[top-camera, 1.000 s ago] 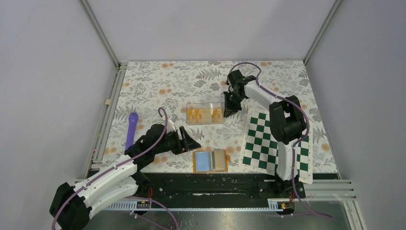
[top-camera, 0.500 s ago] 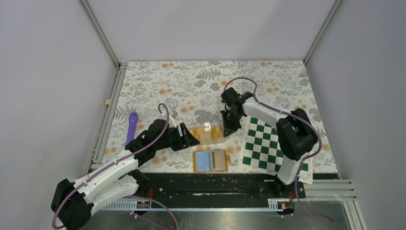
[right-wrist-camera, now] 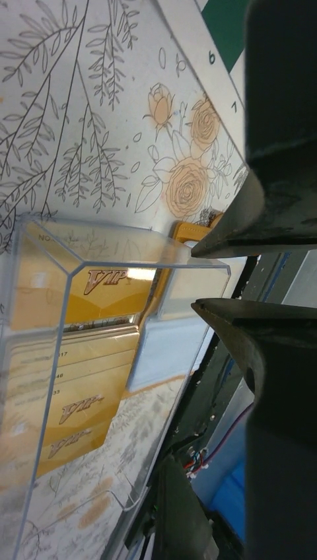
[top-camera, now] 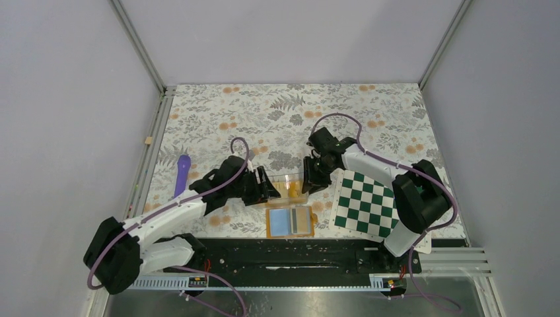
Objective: Put the credit cards into the card holder
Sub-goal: Move the storage box to the center of the board, then pick up the credit card from the storage box.
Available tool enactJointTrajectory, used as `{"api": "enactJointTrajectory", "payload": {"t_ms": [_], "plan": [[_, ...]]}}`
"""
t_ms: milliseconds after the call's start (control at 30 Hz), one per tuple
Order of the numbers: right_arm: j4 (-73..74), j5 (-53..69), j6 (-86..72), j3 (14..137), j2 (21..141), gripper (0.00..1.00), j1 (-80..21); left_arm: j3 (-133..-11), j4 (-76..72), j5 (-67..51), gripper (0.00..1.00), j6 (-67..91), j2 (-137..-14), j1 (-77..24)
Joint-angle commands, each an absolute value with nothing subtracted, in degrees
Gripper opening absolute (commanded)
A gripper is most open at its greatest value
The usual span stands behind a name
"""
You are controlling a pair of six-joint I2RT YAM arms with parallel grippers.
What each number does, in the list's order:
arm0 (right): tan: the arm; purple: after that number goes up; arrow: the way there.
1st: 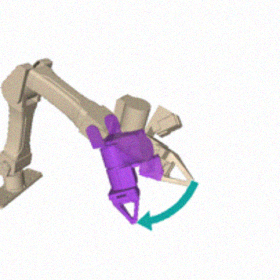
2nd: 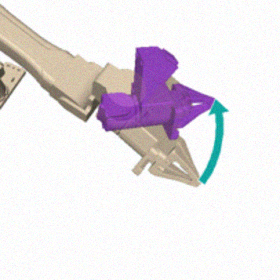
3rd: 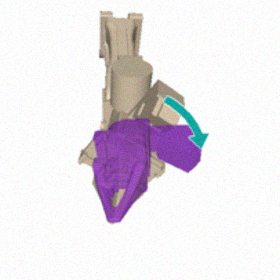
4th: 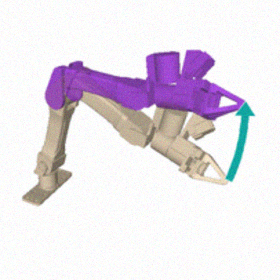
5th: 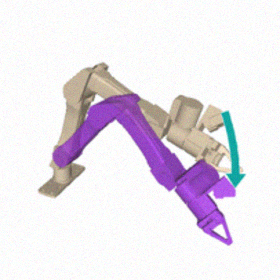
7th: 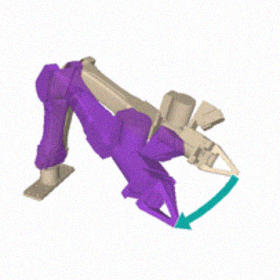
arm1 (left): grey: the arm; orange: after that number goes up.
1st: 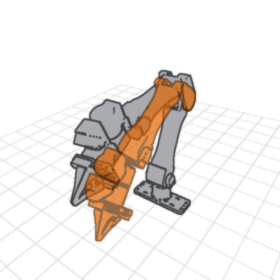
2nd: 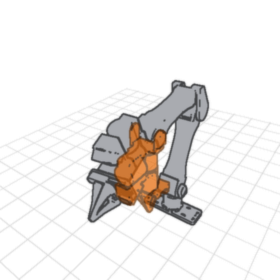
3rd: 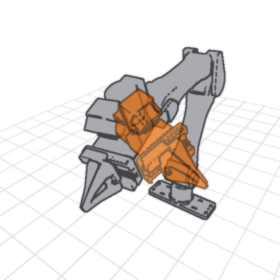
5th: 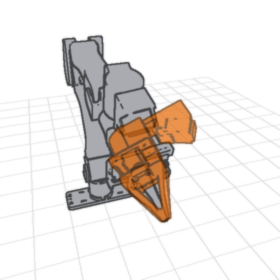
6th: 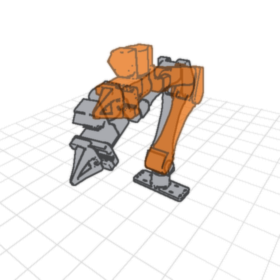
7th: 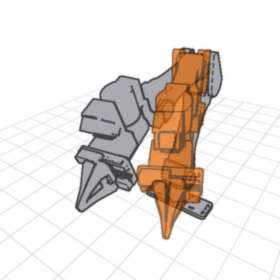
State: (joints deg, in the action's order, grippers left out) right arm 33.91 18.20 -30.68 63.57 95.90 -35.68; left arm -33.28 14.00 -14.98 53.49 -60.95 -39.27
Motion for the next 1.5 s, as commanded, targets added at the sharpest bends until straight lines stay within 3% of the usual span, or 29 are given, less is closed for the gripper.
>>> {"api": "enactJointTrajectory", "payload": {"t_ms": [0, 233, 567, 1133, 1333, 1467], "plan": [[28.61, 22.75, -33.46, 61.65, 93.09, 0.36, -36.02, -38.58, 11.64, -16.88, 0.60, 52.75, -66.18, -39.64], [22.22, 29.73, -36.70, 58.16, 92.45, 0.36, -35.99, -44.91, 11.68, -16.57, 0.55, 51.82, -76.70, -42.05], [22.31, 28.26, -35.97, 56.70, 91.51, 0.33, -35.96, -52.28, 18.89, -6.90, 0.45, 49.72, -85.51, -45.49], [21.71, 29.11, -35.07, 55.80, 93.00, 0.27, -35.94, -54.38, 18.52, -4.35, 0.31, 48.17, -94.51, -45.88], [21.72, 29.24, -34.88, 55.72, 93.39, 0.27, -35.95, -54.89, 18.36, -4.90, 0.22, 47.90, -95.60, -45.96], [21.72, 29.28, -34.73, 55.72, 93.50, 0.26, -35.99, -55.10, 18.38, -4.89, 0.11, 47.73, -95.57, -46.20]]}}
